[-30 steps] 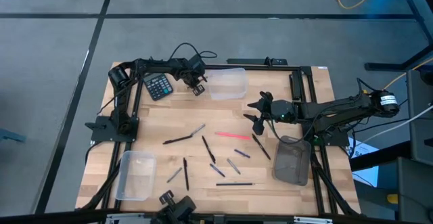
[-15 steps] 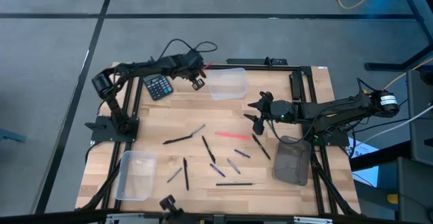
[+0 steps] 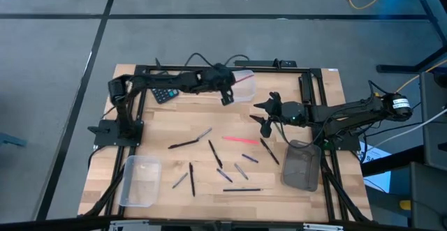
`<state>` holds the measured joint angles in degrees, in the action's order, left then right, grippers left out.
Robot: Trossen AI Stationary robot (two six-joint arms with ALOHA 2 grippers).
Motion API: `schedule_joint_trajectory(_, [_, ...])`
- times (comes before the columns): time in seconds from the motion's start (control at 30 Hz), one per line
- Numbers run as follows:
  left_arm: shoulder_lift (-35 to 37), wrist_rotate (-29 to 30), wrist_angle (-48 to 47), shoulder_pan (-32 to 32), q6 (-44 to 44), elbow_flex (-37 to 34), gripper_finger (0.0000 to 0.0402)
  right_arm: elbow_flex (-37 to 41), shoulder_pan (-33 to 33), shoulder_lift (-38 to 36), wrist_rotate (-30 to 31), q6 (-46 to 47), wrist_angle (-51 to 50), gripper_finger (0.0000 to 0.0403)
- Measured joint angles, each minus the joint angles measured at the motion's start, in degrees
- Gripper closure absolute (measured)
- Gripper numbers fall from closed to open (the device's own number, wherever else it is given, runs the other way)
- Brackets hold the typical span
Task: Sort crayons/erasers/pens/pencils in bins
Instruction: Put the red pencil into the top transparent bin, then put the pink pencil into the top transparent bin
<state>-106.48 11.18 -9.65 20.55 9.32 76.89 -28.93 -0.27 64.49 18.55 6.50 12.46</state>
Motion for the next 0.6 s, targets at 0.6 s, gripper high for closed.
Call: schedule_joint_trajectory(0.6, [-5.83,0.52,-14.91,7.74,5.86,4.25,0.0324,0.00,-0.07,0.00,-0.15,-2.49,-9.77,0.0157])
